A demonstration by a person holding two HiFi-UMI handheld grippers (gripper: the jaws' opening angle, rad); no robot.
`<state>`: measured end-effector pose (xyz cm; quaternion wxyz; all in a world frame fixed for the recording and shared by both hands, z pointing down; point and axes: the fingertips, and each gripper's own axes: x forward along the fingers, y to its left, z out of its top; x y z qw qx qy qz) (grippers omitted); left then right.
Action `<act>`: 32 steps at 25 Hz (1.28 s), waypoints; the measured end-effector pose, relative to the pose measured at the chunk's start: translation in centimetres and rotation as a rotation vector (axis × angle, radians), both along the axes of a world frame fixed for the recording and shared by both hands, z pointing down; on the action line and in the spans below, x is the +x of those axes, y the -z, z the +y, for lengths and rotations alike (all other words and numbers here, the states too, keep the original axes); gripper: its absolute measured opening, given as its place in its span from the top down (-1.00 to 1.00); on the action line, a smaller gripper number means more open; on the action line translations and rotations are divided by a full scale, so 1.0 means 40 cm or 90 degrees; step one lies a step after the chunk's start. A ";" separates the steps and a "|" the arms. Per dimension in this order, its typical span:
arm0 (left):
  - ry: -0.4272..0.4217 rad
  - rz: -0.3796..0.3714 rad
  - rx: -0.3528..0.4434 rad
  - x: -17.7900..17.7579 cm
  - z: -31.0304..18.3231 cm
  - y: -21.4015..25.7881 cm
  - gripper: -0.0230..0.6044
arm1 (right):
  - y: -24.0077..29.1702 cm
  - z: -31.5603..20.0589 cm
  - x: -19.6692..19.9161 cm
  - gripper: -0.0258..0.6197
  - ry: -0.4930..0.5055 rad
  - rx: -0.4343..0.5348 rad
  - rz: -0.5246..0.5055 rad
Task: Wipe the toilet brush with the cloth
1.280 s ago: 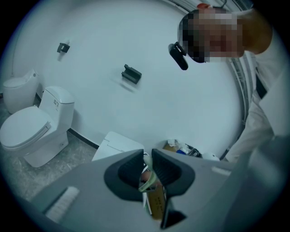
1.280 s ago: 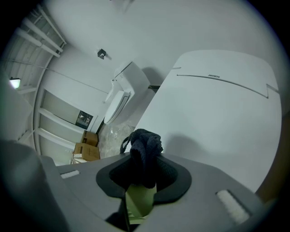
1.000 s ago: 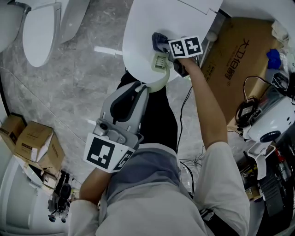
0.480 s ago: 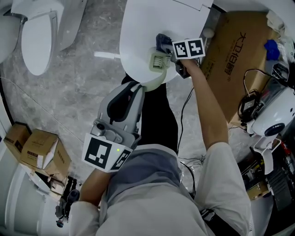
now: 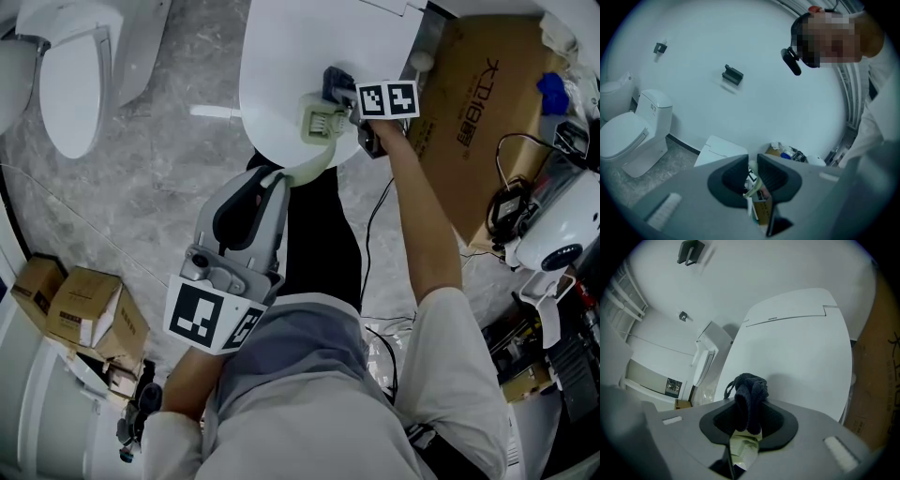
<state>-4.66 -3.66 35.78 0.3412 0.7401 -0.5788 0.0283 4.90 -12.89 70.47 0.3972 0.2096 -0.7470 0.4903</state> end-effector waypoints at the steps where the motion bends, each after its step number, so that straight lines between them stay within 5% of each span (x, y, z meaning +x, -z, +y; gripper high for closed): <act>1: -0.001 -0.001 0.000 0.000 -0.001 0.000 0.93 | 0.000 -0.001 0.005 0.63 -0.004 0.000 0.000; 32: -0.025 -0.013 0.004 0.004 -0.006 0.002 0.93 | -0.020 0.010 0.134 0.63 -0.124 0.009 0.019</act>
